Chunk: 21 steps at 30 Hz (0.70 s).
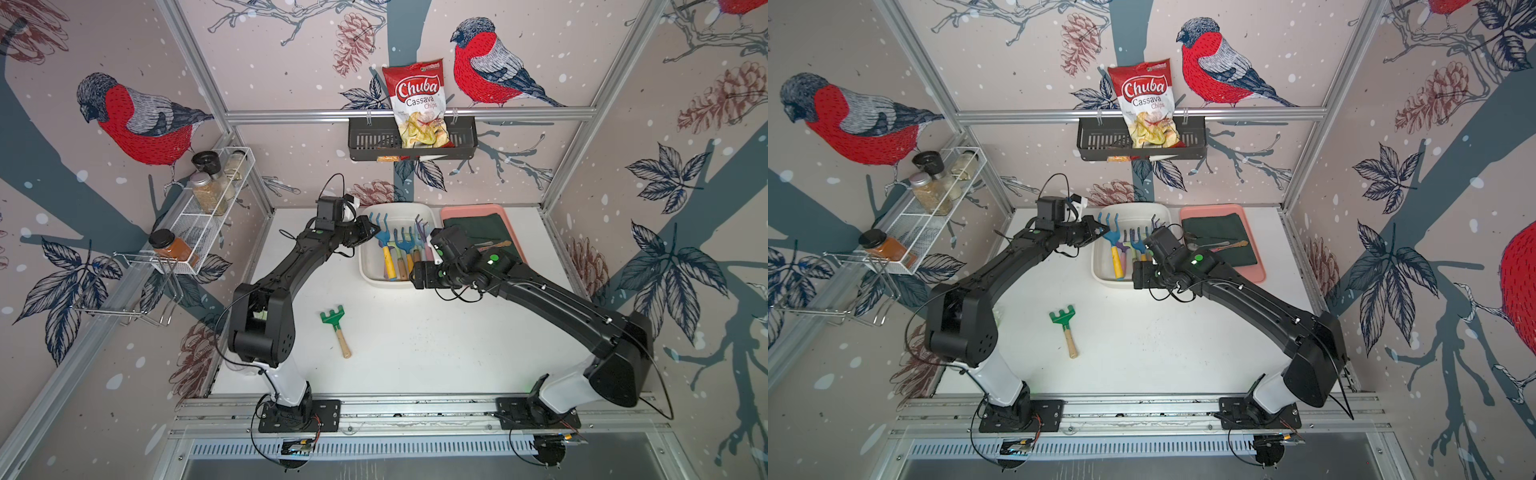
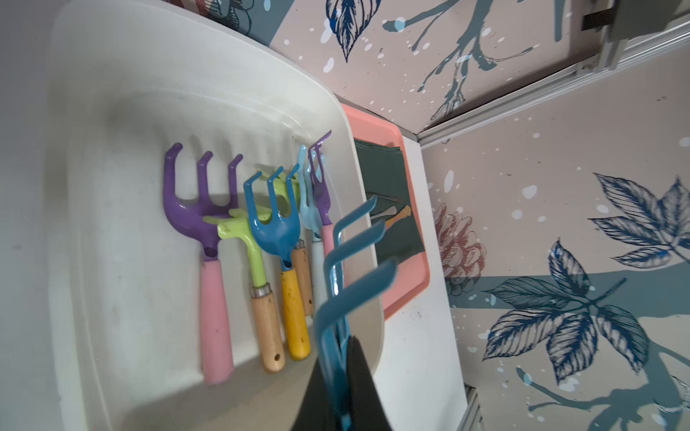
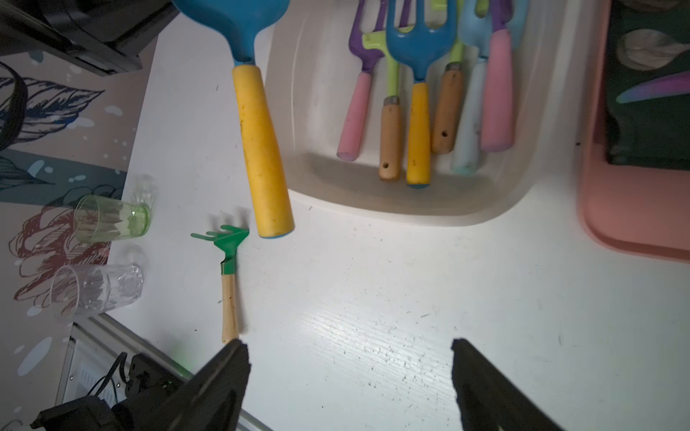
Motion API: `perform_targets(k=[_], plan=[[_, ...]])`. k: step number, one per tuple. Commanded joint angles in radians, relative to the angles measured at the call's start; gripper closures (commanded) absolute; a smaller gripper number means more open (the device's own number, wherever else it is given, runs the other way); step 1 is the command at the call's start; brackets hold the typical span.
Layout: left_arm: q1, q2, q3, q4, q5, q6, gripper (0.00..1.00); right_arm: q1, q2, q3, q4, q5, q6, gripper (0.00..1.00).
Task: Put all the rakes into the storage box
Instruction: Pick up the rake at the center of the board, then place the rake in the storage box.
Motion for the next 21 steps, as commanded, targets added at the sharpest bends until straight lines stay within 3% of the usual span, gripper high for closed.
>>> perform_targets(k=[1, 7, 16, 21], plan=[[0.004, 0.088, 0.121, -0.157, -0.055, 0.12, 1.0, -0.045, -0.062, -0.056, 0.046, -0.032, 0.011, 0.13], [0.003, 0.26, 0.313, -0.262, -0.118, 0.173, 1.0, -0.112, -0.121, -0.129, 0.074, -0.066, -0.007, 0.12], [0.0, 0.502, 0.623, -0.446, -0.201, 0.234, 1.0, -0.147, -0.091, -0.15, 0.081, -0.113, -0.03, 0.13], [-0.004, 0.571, 0.696, -0.48, -0.222, 0.242, 1.0, -0.158, -0.085, -0.162, 0.094, -0.124, -0.033, 0.12]])
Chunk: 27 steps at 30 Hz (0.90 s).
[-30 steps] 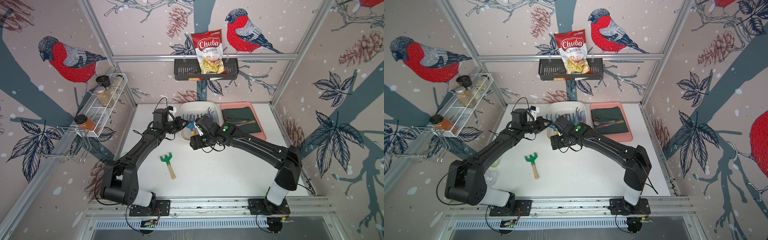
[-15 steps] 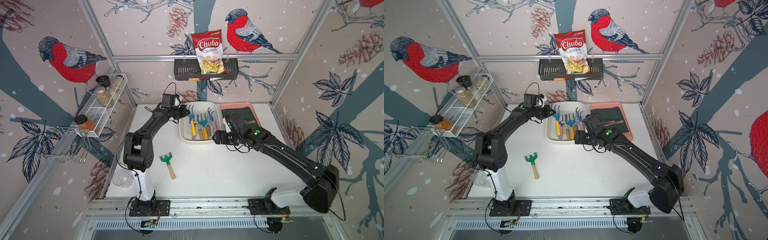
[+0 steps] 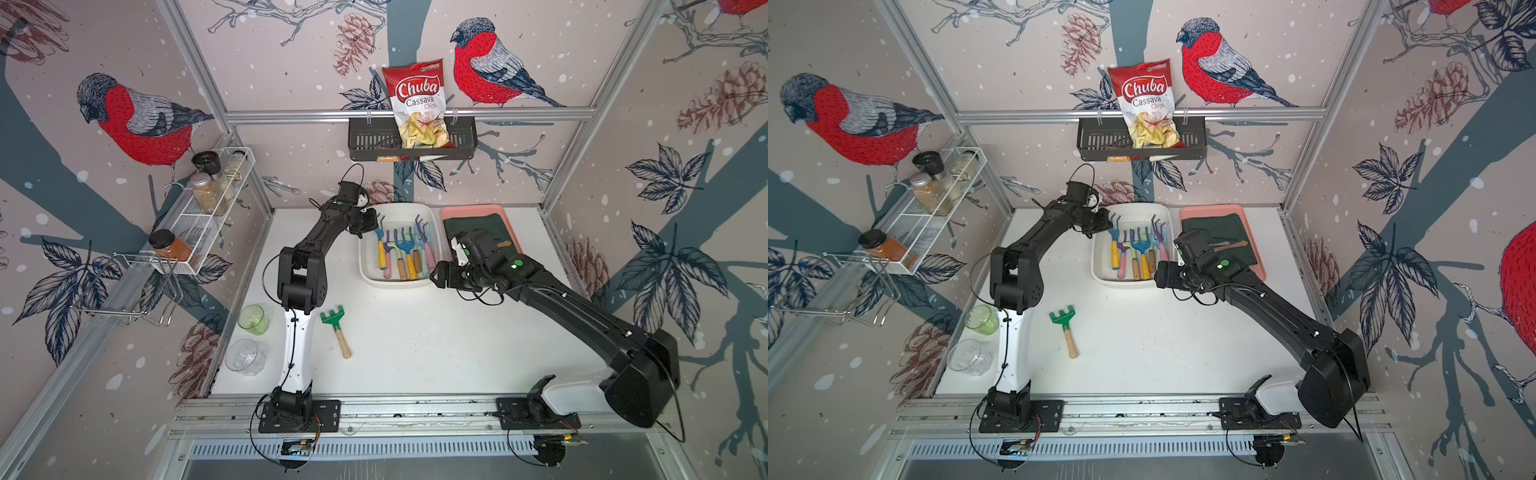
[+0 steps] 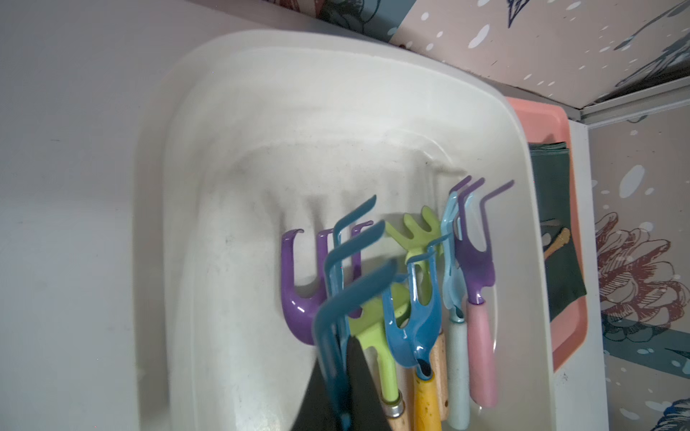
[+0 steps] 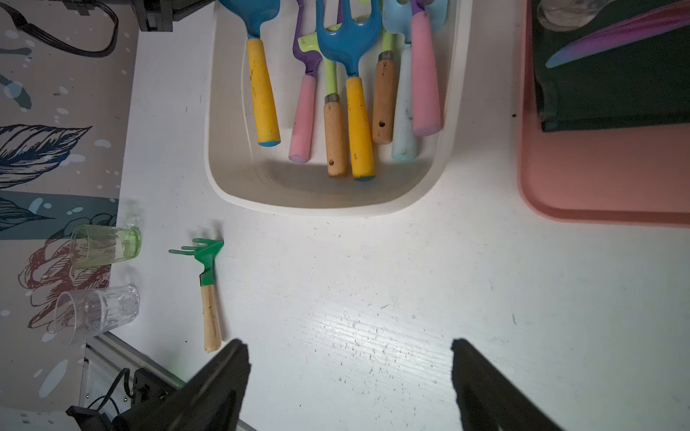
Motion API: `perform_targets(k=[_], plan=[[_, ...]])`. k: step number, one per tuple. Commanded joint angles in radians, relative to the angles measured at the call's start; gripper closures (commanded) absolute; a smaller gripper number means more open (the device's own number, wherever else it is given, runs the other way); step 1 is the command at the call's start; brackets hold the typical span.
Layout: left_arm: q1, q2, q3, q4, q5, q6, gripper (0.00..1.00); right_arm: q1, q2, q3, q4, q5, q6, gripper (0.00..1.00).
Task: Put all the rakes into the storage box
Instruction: Place the rake in the storage box.
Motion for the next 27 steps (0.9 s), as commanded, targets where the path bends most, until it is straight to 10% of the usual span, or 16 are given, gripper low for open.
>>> perform_targets(k=[1, 16, 27], plan=[[-0.003, 0.03, 0.035, -0.061, -0.027, 0.029, 1.0, -0.007, 0.004, -0.009, 0.039, -0.019, -0.011, 0.12], [-0.012, 0.084, 0.042, -0.046, -0.052, 0.039, 1.0, -0.027, 0.003, -0.048, 0.064, -0.05, -0.016, 0.13], [-0.022, 0.097, 0.068, -0.066, -0.079, 0.039, 0.78, -0.031, -0.001, -0.057, 0.069, -0.058, -0.015, 0.13]])
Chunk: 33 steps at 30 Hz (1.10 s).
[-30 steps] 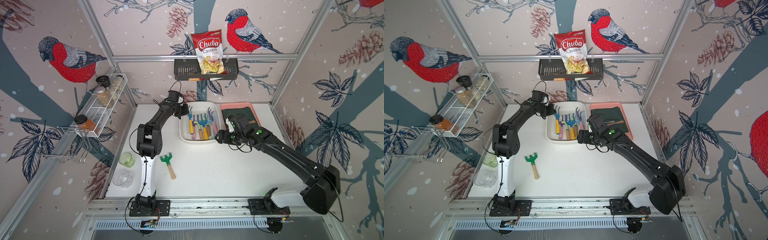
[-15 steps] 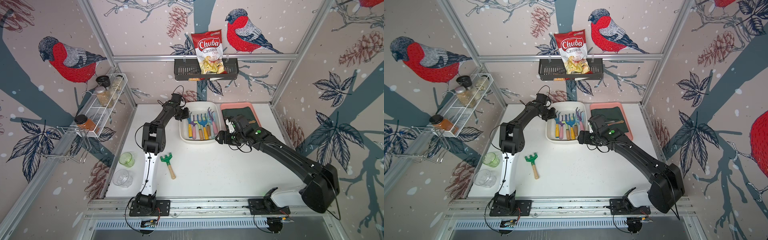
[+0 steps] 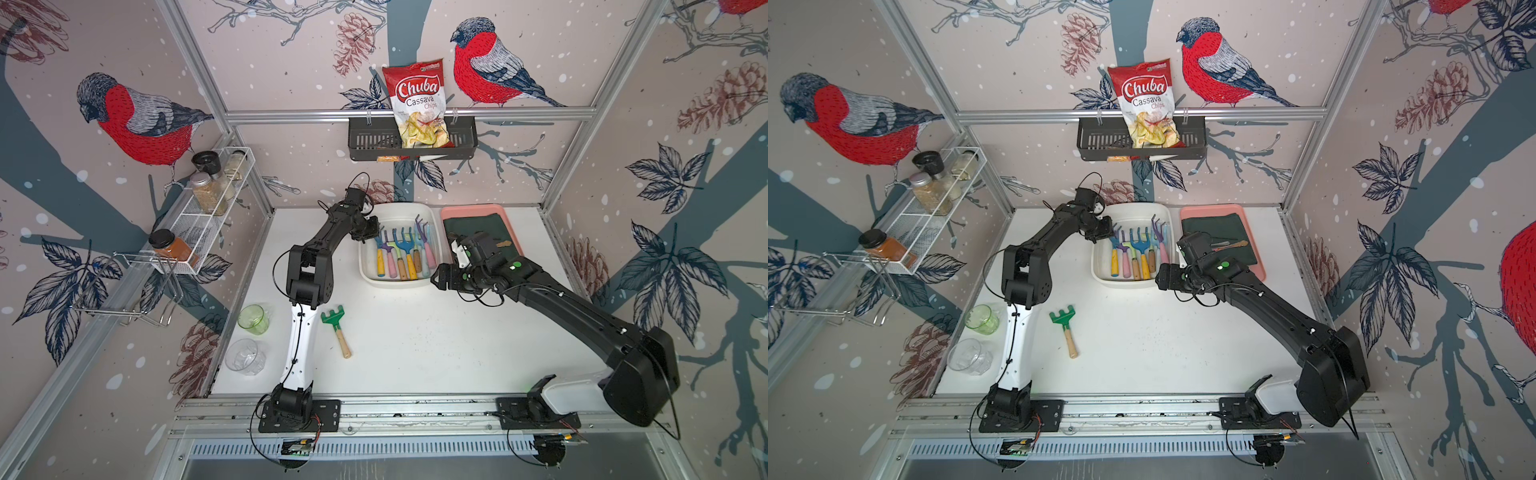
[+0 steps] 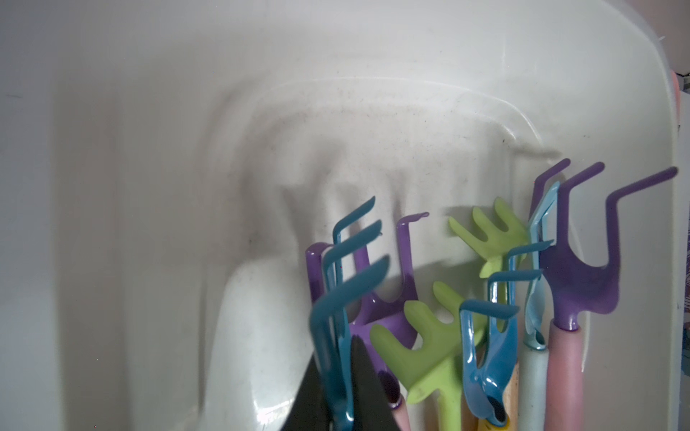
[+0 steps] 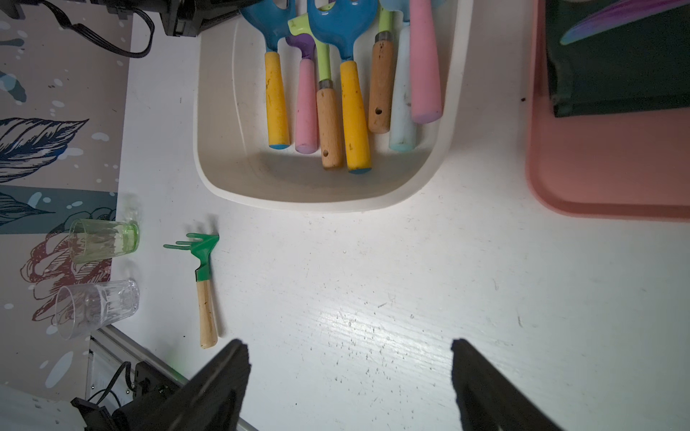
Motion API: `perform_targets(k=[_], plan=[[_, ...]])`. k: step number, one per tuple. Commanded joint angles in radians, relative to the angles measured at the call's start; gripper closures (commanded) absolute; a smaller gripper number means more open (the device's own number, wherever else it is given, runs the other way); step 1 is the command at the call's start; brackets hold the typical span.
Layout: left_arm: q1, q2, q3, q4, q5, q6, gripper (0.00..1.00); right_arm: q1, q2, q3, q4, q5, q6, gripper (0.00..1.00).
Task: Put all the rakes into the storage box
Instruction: Place the rake in the storage box, then pick up the rake at the center of the board.
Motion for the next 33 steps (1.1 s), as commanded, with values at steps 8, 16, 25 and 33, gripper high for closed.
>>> perform_targets(k=[8, 16, 25, 33], plan=[[-0.012, -0.044, -0.024, 0.001, -0.041, -0.008, 0.51, 0.0, 0.004, -0.01, 0.024, -0.017, -0.006, 0.13], [-0.019, -0.098, -0.034, -0.029, -0.093, -0.032, 0.31, 0.018, 0.001, -0.015, 0.018, -0.001, 0.005, 0.13], [-0.005, -0.238, -0.189, 0.046, -0.092, -0.076, 0.27, 0.167, 0.036, 0.0, 0.035, 0.102, 0.055, 0.14], [0.067, -0.511, -0.515, 0.173, -0.016, -0.124, 0.26, 0.423, 0.259, 0.17, 0.019, 0.213, 0.075, 0.15]])
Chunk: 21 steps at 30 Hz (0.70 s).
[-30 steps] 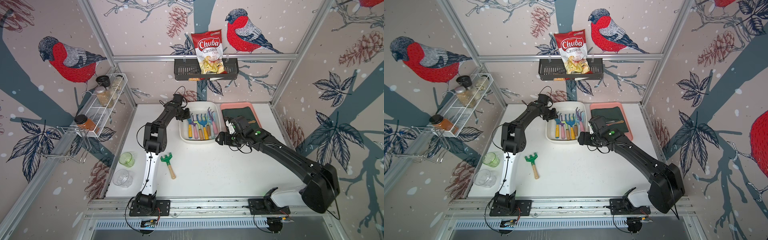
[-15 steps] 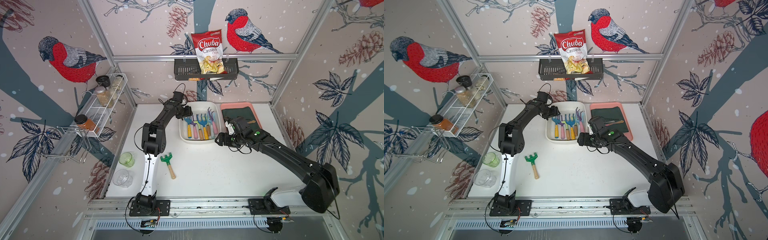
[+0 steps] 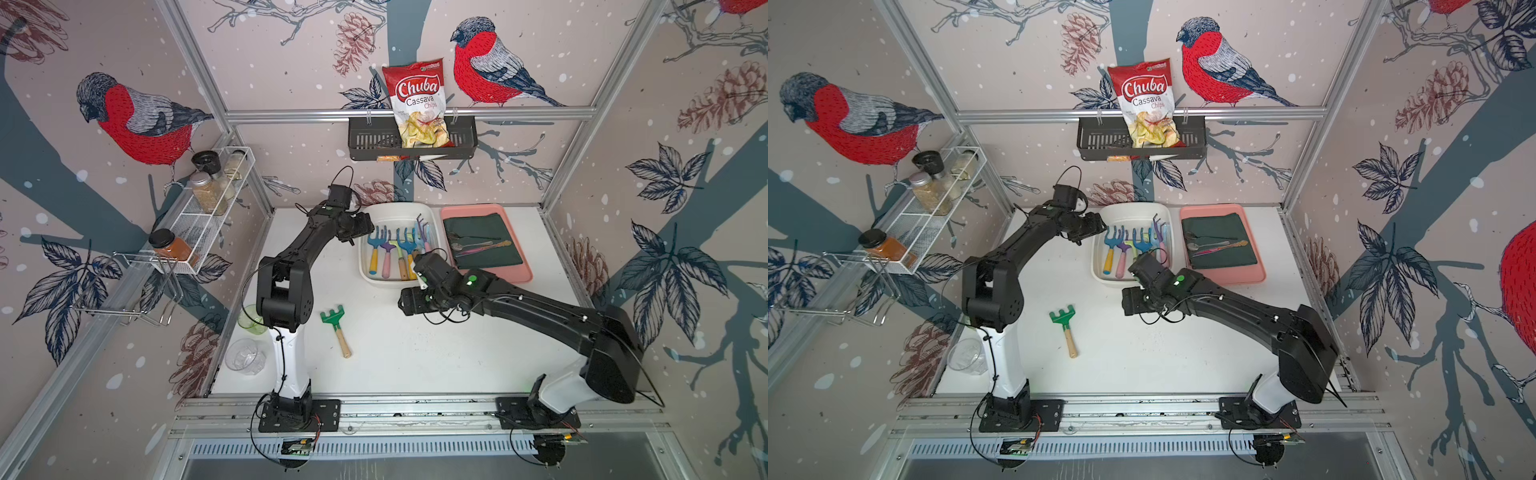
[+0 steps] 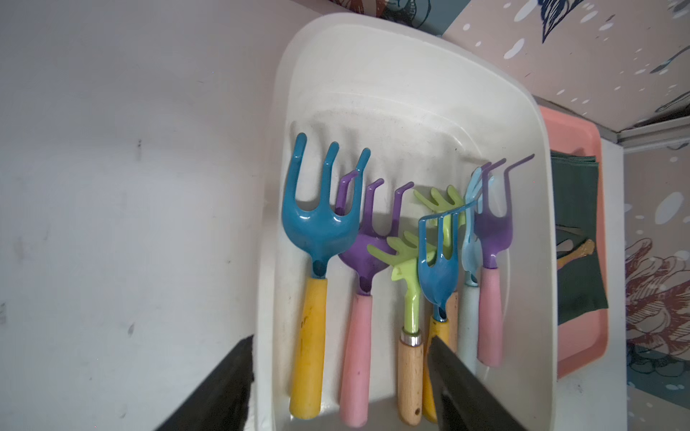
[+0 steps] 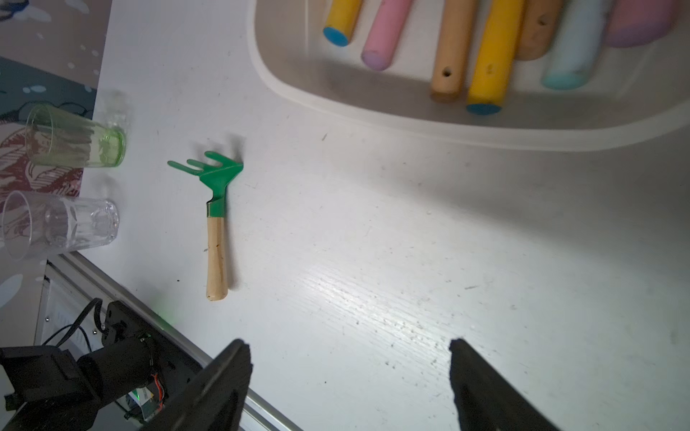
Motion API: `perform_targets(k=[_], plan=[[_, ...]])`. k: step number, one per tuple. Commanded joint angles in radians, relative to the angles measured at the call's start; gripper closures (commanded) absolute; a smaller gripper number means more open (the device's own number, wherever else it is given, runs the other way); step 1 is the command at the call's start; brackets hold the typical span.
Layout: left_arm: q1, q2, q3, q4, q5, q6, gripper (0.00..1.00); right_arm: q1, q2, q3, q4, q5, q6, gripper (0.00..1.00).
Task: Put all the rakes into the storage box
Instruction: Pick up the rake at the center of the board.
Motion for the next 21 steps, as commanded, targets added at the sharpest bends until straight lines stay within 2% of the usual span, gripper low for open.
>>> perform_targets(k=[1, 12, 17, 21], plan=[[0.033, -0.094, -0.105, 0.064, 0.038, -0.016, 0.26, 0.074, 0.085, 0.076, 0.002, 0.072, 0.008, 0.15], [0.194, -0.389, -0.486, 0.123, 0.124, 0.001, 0.24, 0.273, 0.546, 0.555, -0.164, 0.049, -0.106, 0.22], [0.238, -0.453, -0.547, 0.114, 0.144, 0.019, 0.24, 0.305, 0.684, 0.687, -0.226, 0.024, -0.129, 0.26], [0.257, -0.478, -0.565, 0.113, 0.154, 0.022, 0.23, 0.305, 0.733, 0.71, -0.235, 0.004, -0.138, 0.35]])
